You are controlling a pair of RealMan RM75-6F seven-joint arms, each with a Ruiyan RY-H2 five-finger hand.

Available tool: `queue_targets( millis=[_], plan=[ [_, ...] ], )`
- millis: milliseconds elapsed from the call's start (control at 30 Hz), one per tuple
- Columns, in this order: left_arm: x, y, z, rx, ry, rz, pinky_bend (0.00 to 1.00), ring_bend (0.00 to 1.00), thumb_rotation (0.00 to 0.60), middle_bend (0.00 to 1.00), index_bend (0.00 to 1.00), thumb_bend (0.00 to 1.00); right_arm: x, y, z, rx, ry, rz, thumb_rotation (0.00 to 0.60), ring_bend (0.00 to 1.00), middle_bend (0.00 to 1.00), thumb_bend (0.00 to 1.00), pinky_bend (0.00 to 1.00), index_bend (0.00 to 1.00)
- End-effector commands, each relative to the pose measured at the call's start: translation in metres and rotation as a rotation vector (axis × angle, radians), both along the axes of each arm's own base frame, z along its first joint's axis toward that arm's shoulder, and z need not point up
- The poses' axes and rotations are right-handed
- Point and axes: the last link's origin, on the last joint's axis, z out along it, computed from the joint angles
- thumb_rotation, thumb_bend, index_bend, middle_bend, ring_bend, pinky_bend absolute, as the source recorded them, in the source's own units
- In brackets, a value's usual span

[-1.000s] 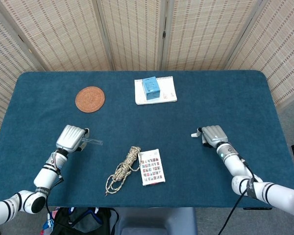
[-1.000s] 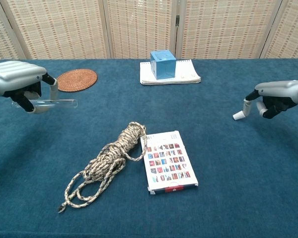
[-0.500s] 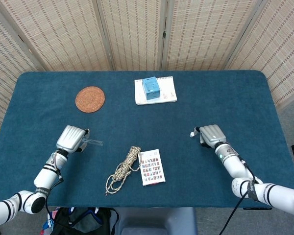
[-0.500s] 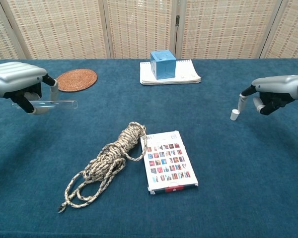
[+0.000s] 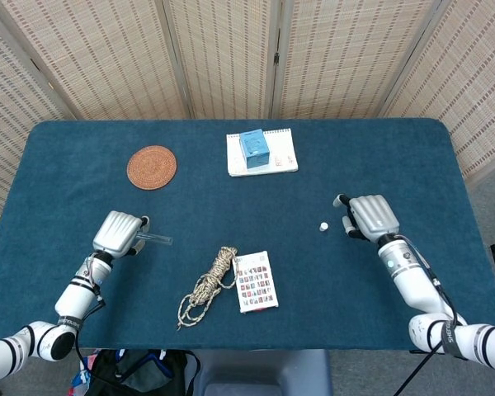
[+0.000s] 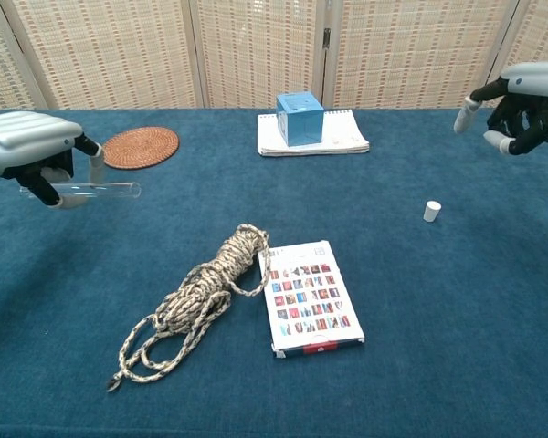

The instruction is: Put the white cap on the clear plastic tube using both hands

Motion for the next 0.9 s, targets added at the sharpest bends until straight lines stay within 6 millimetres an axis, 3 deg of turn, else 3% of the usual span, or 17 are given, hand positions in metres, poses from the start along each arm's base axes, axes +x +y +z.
queue_targets(
  millis=[33, 133, 567, 900],
  plan=[
    [0.000, -0.001, 0.000, 0.001, -0.001, -0.002, 1.00, 0.95, 0.600, 1.00, 0.62, 0.34, -0.003, 0.000, -0.001, -0.016, -0.017, 0.021, 0.600, 0.01, 0.06, 0.31, 0.04, 0.24],
    [0.001, -0.001, 0.001, 0.003, -0.004, -0.004, 1.00, 0.95, 0.600, 1.00, 0.62, 0.34, -0.004, -0.004, -0.006, -0.030, -0.014, 0.048, 0.600, 0.00, 0.00, 0.27, 0.00, 0.24],
    [0.001, -0.003, -0.001, -0.003, -0.007, -0.012, 1.00, 0.95, 0.600, 1.00, 0.62, 0.34, -0.019, -0.017, -0.052, 0.025, 0.033, 0.046, 0.600, 0.00, 0.00, 0.26, 0.00, 0.36],
    [-0.002, -0.002, -0.004, -0.011, -0.002, -0.001, 1.00, 0.95, 0.600, 1.00, 0.62, 0.34, -0.030, -0.027, -0.073, 0.057, 0.072, -0.002, 0.600, 0.00, 0.02, 0.26, 0.00, 0.40]
  ],
)
